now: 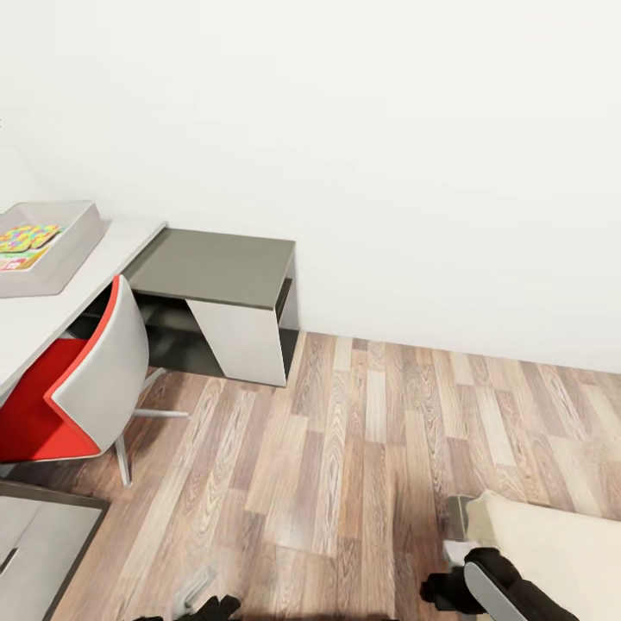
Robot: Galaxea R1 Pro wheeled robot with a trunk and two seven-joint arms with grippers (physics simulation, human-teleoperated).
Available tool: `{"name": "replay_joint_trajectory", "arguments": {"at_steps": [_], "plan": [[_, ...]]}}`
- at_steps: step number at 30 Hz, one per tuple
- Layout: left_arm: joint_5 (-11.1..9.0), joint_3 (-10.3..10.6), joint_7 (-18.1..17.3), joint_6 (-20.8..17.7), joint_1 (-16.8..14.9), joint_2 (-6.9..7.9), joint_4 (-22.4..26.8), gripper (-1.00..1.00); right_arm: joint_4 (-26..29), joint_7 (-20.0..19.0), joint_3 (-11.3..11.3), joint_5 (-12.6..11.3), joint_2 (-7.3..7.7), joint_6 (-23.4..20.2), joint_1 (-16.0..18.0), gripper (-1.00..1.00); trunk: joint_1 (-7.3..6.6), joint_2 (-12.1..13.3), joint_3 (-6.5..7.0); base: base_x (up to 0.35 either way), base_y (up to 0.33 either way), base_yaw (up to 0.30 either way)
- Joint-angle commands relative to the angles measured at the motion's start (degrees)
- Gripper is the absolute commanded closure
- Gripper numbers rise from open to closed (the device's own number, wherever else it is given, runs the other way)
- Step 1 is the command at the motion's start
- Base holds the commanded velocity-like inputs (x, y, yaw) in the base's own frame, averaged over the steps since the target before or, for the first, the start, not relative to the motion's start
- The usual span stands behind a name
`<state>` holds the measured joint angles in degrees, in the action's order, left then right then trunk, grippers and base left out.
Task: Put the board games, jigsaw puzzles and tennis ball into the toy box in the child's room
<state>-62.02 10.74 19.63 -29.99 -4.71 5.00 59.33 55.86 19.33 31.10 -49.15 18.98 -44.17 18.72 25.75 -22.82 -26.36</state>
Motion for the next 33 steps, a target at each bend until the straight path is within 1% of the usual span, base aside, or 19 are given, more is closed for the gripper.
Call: {"name": "replay_joint_trajectory", "arguments": {"at_steps": [1, 3, 4, 6, 9, 10, 11, 12, 14, 15, 16, 19, 21, 23, 24, 25, 28, 30, 33], "plan": [[-0.6, 0.2, 0.5, 0.7, 0.0, 0.08, -1.3, -1.0, -1.9, -0.4, 1.7, 0.1, -0.01, 1.3, 0.0, -1.0, 0.04, -0.1, 0.01, 0.0, 0.0, 0.0], [-0.6, 0.2, 0.3, 2.0, 0.1, 0.12, -3.9, -1.0, -6.1, -1.7, 4.0, 1.2, -0.31, 4.4, -0.1, -1.0, 0.04, -0.1, 0.2, 0.0, 0.0, 0.0], [-0.6, 0.2, 0.3, 2.0, 0.1, 0.12, -3.9, -1.0, -6.1, -1.7, 4.0, 1.2, -0.31, 4.4, -0.1, -1.0, 0.04, -0.1, 0.29, 0.0, 0.0, 0.0], [-0.6, 0.2, 0.3, 3.2, 0.1, 0.11, -6.4, -1.0, -10.4, -2.5, 5.5, 1.9, -1.11, 8.0, -0.2, -1.0, 0.04, -0.1, 0.48, 0.0, 0.0, 0.0], [-0.6, 0.3, 0.1, 5.1, 0.1, 0.11, -10.4, -1.0, -17.0, -3.4, 6.8, 2.6, -3.18, 13.1, -0.2, -1.0, 0.04, -0.1, 0.76, 0.0, 0.0, 0.0], [-0.6, 0.3, -0.1, 6.1, 0.0, 0.1, -12.8, -1.0, -21.1, -4.0, 7.4, 2.8, -4.62, 15.9, -0.3, -1.0, 0.04, -0.1, 0.86, 0.0, 0.0, 0.0], [-0.6, 0.3, -0.3, 6.5, 0.0, 0.12, -13.8, -1.0, -23.0, -4.3, 7.6, 3.0, -5.2, 17.2, -0.3, -1.0, 0.04, -0.1, 0.95, 0.0, 0.0, 0.0], [-0.5, 0.3, -0.8, 7.0, 0.0, 0.33, -15.3, -1.0, -26.7, -5.2, 7.9, 3.4, -6.12, 20.2, -0.4, -1.0, 0.04, -0.1, 1.04, 0.0, 0.0, 0.0], [-0.5, 0.3, -1.5, 7.4, 0.0, 0.97, -16.5, -1.0, -29.8, -6.6, 8.1, 4.2, -6.86, 24.0, -0.7, -1.0, 0.04, -0.1, 1.23, 0.0, 0.0, 0.0], [-0.5, 0.3, -1.9, 7.5, 0.1, 1.43, -17.1, -1.0, -31.1, -7.6, 8.1, 4.7, -7.14, 25.9, -0.8, -1.0, 0.04, -0.1, 1.32, 0.0, 0.0, 0.0], [-0.5, 0.3, -1.9, 7.5, 0.1, 1.43, -17.1, -1.0, -31.1, -7.6, 8.1, 4.7, -7.14, 25.9, -0.8, -1.0, 0.04, -0.1, 1.42, 0.0, 0.0, 0.0], [-0.3, 0.4, -3.6, 8.0, 0.2, 2.6, -20.2, -1.0, -34.9, -11.1, 8.3, 6.5, -7.71, 31.0, -1.0, -1.0, 0.04, -0.1, 1.7, 0.0, 0.0, 0.0], [0.7, 0.4, -5.2, 8.9, 0.2, 2.98, -23.3, -1.0, -37.1, -13.1, 8.3, 7.3, -7.99, 33.2, -1.1, -1.0, 0.04, -0.1, 1.89, 0.0, 0.0, 0.0], [2.6, 0.4, -6.9, 10.6, 0.2, 3.09, -26.5, -1.0, -38.6, -14.5, 8.3, 7.9, -8.29, 34.6, -1.2, -1.0, 0.04, -0.1, 2.07, 0.0, 0.0, 0.0], [3.7, 0.3, -7.7, 11.6, 0.3, 3.13, -27.9, -1.0, -39.2, -15.0, 8.3, 8.1, -8.5, 35.1, -1.2, -1.0, 0.04, -0.1, 2.17, 0.0, 0.0, 0.0], [3.7, 0.3, -7.7, 11.6, 0.3, 3.13, -27.9, -1.0, -39.2, -15.0, 8.3, 8.1, -8.5, 35.1, -1.2, -1.0, 0.04, -0.1, 2.26, 0.0, 0.0, 0.0], [6.2, 0.2, -9.8, 14.7, 0.3, 3.21, -31.5, -1.0, -40.5, -15.9, 8.3, 8.5, -9.02, 36.4, -1.3, -1.0, 0.04, -0.1, 2.54, 0.0, 0.0, 0.0], [6.7, 0.1, -10.5, 15.6, 0.3, 3.22, -32.5, -1.0, -40.7, -16.1, 8.4, 8.6, -9.15, 36.9, -1.3, -1.0, 0.04, -0.1, 2.73, 0.0, 0.0, 0.0], [7.9, 0.1, -12.1, 18.3, 0.3, 3.16, -35.6, -1.0, -41.3, -16.5, 8.4, 8.8, -9.42, 39.2, -1.5, -1.0, 0.04, -0.1, 3.01, 0.0, 0.0, 0.0]]}}
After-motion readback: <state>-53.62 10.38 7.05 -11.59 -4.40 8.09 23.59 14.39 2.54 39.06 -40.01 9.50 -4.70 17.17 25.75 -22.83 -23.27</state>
